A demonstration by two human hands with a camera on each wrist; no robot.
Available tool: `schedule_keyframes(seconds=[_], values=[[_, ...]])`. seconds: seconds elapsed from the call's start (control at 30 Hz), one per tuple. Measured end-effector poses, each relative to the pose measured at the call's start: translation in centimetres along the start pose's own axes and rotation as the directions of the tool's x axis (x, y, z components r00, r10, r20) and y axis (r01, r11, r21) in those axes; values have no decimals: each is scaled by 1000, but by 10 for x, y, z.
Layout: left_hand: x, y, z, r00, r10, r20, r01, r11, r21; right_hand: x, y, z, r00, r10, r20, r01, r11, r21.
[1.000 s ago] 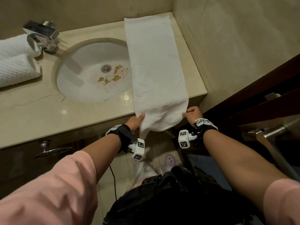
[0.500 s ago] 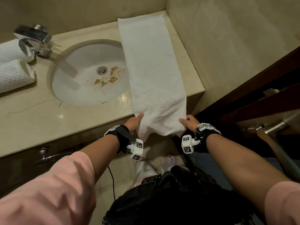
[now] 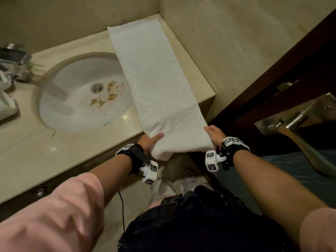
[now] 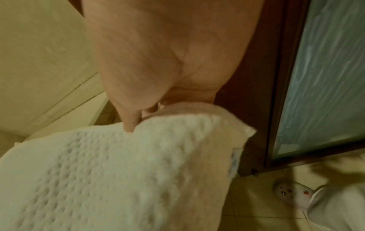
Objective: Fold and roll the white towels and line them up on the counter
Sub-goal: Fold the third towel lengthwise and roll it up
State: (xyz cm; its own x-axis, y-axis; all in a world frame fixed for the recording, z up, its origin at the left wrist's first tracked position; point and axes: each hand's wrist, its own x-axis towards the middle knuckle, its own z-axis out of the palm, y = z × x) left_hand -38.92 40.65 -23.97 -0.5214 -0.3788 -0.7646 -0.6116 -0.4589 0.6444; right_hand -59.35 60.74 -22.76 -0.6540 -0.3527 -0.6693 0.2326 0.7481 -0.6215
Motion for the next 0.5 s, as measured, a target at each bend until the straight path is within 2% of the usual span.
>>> schedule_keyframes(seconds=[0.1, 0.17, 0.27, 0.5], values=[[8, -4, -3, 997, -82, -3, 82, 996, -28, -12, 4, -4, 990, 70, 119, -88, 985, 149], [36, -24, -11, 986, -164, 21, 165, 985, -49, -23, 4, -8, 964, 99, 246, -139, 979, 150], [14, -17, -8, 960, -250, 126, 264, 958, -108, -32, 3, -14, 934, 109, 340, -174, 971, 166], [-49, 2, 16, 979, -114, 168, 161, 939, -304, -32, 0, -23, 926, 135, 353, -198, 969, 149]])
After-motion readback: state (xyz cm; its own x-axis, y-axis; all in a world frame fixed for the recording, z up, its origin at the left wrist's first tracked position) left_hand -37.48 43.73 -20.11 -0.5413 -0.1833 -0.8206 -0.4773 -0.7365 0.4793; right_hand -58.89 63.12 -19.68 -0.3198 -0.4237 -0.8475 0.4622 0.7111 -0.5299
